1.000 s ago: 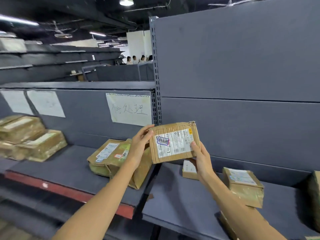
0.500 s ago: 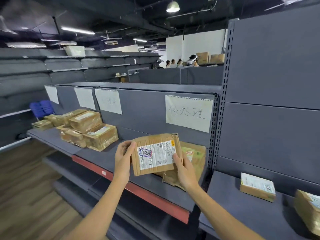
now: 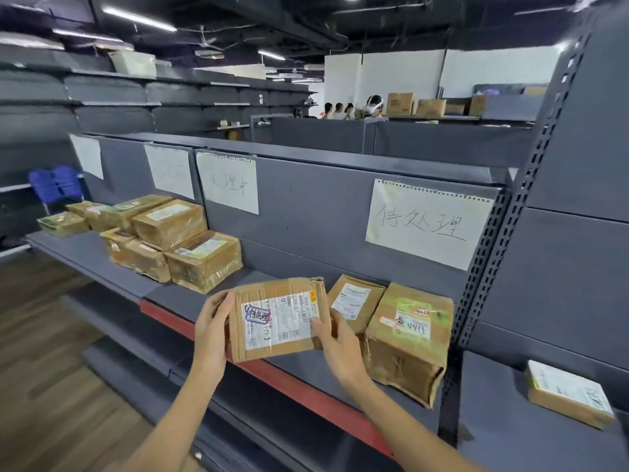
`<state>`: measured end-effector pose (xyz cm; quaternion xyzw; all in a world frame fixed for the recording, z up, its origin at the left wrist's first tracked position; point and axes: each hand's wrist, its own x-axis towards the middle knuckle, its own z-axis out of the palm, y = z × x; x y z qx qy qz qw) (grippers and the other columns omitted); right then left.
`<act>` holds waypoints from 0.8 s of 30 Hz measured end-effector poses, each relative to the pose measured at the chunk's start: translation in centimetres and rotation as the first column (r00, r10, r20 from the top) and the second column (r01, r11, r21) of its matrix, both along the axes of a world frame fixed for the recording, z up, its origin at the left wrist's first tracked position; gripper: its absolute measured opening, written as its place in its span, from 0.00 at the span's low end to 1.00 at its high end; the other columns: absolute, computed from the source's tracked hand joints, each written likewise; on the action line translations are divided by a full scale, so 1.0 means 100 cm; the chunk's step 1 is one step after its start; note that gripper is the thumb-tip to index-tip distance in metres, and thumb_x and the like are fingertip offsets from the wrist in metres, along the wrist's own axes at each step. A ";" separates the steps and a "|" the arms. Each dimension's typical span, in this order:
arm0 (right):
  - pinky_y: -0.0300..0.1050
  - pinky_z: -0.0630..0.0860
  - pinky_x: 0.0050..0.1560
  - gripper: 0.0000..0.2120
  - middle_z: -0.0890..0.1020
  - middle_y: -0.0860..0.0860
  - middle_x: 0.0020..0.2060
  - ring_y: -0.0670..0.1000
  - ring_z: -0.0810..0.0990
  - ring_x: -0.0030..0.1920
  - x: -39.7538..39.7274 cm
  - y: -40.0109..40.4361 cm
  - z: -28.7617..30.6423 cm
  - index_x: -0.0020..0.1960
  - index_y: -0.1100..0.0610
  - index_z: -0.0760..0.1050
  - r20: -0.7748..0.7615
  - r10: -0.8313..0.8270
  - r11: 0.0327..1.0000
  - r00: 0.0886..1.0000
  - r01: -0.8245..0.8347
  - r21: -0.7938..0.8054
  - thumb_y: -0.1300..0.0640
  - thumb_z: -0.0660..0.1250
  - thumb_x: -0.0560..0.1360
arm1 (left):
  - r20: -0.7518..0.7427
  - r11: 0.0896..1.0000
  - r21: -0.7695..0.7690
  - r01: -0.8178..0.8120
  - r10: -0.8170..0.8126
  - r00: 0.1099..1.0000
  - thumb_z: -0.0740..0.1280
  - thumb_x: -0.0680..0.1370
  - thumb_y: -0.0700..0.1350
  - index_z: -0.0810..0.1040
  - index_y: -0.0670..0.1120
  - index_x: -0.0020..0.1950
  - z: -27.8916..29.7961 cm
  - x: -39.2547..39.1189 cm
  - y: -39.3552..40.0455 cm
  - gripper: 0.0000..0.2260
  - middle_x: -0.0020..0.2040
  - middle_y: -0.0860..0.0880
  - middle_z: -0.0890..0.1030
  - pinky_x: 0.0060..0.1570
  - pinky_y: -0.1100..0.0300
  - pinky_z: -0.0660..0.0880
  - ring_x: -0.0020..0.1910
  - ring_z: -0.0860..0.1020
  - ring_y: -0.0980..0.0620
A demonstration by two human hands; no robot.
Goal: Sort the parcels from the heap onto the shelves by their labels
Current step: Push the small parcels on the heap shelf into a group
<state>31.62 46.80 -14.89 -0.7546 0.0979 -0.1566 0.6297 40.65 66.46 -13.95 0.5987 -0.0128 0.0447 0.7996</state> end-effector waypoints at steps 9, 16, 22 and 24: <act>0.39 0.82 0.47 0.06 0.84 0.42 0.52 0.41 0.83 0.51 0.086 -0.055 -0.004 0.56 0.45 0.75 -0.002 -0.178 0.984 0.984 0.178 -0.011 0.48 0.66 0.80 | -0.006 0.987 0.072 0.143 -0.143 0.990 0.65 0.82 0.48 0.81 0.51 0.54 0.008 0.108 -0.066 0.05 0.51 0.48 0.85 0.58 0.43 0.78 0.57 0.82 0.42; 0.36 0.79 0.52 0.12 0.84 0.41 0.52 0.39 0.82 0.51 0.122 -0.111 0.000 0.60 0.49 0.75 -0.020 -0.315 0.949 0.949 0.315 -0.009 0.46 0.68 0.79 | -0.011 0.953 0.137 0.271 -0.272 0.962 0.66 0.82 0.49 0.81 0.50 0.52 0.010 0.172 -0.132 0.06 0.53 0.45 0.85 0.62 0.39 0.76 0.57 0.82 0.41; 0.31 0.76 0.44 0.10 0.84 0.41 0.46 0.40 0.82 0.47 0.124 -0.138 0.006 0.54 0.49 0.76 -0.043 -0.480 0.877 0.876 0.477 -0.058 0.44 0.67 0.79 | 0.026 0.880 0.151 0.450 -0.458 0.888 0.67 0.78 0.54 0.83 0.53 0.45 0.005 0.202 -0.177 0.08 0.46 0.48 0.85 0.55 0.44 0.74 0.51 0.80 0.43; 0.30 0.72 0.38 0.07 0.82 0.42 0.40 0.41 0.79 0.41 0.117 -0.148 0.009 0.49 0.50 0.77 -0.044 -0.545 0.837 0.838 0.540 -0.088 0.46 0.68 0.79 | 0.029 0.829 0.169 0.532 -0.544 0.838 0.66 0.81 0.50 0.83 0.52 0.44 0.000 0.210 -0.192 0.09 0.42 0.52 0.84 0.52 0.49 0.73 0.49 0.79 0.46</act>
